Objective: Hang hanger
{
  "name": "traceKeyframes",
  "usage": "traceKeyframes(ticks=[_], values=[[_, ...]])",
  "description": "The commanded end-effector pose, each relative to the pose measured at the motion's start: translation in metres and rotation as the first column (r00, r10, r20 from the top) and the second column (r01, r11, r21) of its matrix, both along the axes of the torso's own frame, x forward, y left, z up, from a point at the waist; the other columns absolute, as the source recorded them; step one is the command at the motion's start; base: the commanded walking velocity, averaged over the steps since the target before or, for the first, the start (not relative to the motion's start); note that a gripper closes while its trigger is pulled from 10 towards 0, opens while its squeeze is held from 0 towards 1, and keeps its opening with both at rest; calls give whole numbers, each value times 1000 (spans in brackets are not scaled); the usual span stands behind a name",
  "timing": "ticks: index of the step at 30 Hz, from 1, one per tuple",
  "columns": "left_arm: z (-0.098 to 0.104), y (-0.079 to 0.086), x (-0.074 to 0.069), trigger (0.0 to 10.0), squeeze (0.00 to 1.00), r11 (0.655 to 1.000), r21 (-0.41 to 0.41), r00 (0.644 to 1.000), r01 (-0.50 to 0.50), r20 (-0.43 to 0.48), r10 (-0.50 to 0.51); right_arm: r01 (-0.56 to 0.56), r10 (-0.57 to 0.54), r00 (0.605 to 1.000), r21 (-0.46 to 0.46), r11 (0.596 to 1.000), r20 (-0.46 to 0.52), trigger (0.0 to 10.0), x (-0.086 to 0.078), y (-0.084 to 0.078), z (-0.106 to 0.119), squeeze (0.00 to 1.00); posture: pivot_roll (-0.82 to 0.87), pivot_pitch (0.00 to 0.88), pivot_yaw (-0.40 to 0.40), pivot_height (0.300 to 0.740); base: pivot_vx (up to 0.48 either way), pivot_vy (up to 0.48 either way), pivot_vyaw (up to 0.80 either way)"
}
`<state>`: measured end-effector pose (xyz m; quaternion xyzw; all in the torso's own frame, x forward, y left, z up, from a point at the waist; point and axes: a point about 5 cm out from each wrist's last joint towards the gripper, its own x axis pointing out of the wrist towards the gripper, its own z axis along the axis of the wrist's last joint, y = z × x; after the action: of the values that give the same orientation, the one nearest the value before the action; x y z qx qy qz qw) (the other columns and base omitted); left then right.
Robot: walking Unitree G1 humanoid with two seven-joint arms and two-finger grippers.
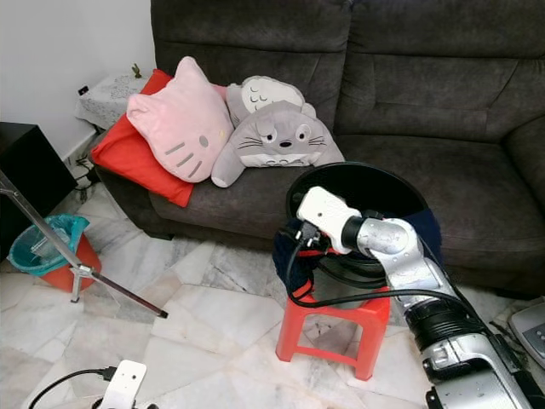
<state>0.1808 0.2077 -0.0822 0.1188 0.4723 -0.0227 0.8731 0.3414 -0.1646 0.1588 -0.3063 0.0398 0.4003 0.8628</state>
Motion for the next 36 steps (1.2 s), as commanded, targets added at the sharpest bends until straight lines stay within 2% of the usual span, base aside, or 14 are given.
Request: traceKeyframes(ticks=[1,3,6,8,11,14,17,19,20,21,22,23,28,36], values=[[-2,2,-4,10000,0,1000,11,1000,4,-18,-4,-4,4,1000,-7,1000,17,10000,-8,0,-1,0,-54,0,66,740,0,0,0],[-2,2,-4,10000,0,1000,11,1000,4,-17,-4,38,-38,999,27,999,25,10000,-11,-2,1,0,-54,0,65,740,0,0,0],[-2,3,-5,10000,0,1000,12,1000,5,-19,-4,115,-120,991,65,991,67,10000,-23,-6,4,0,-56,0,61,740,0,0,0],[-2,3,-5,10000,0,1000,12,1000,5,-19,-4,115,-120,991,65,991,67,10000,-23,-6,4,0,-56,0,61,740,0,0,0],[-2,3,-6,10000,0,1000,13,1000,4,-23,-4,175,-182,980,86,981,81,10000,-36,-8,3,0,-61,0,58,740,0,0,0],[-3,3,-7,10000,0,1000,15,1000,7,-26,-7,262,-263,961,24,965,88,10000,-52,-10,-10,0,-64,0,57,740,0,0,0],[-2,2,-6,10000,0,1000,13,1000,10,-23,-9,278,-279,957,17,960,77,10000,-57,-7,-17,0,-63,0,57,740,0,0,0],[-2,2,-6,10000,0,1000,13,1000,10,-22,-10,291,-291,954,15,957,72,10000,-58,-7,-19,0,-61,0,56,740,0,0,0],[-2,2,-6,10000,0,1000,13,1000,11,-22,-10,300,-297,952,-30,954,71,10000,-58,-9,-27,0,-60,0,55,740,0,0,0],[-2,2,-6,10000,0,1000,13,1000,11,-22,-10,300,-297,952,-30,954,71,10000,-58,-9,-27,0,-60,0,55,740,0,0,0],[-2,2,-6,10000,0,1000,13,1000,11,-21,-10,306,-298,952,-118,945,74,10000,-58,-10,-38,0,-58,0,53,740,0,0,0],[-2,2,-6,10000,0,1000,13,1000,10,-21,-10,314,-307,949,-154,937,69,10000,-59,-11,-44,0,-58,0,53,740,0,0,0],[-2,2,-6,10000,0,1000,12,1000,8,-20,-8,329,-329,943,-241,913,41,10000,-62,-11,-61,0,-53,0,49,740,0,0,0],[-2,2,-5,10000,0,1000,12,1000,3,-18,-2,353,-360,932,-284,891,31,10000,-61,-13,-75,0,-48,0,47,740,0,0,0]])
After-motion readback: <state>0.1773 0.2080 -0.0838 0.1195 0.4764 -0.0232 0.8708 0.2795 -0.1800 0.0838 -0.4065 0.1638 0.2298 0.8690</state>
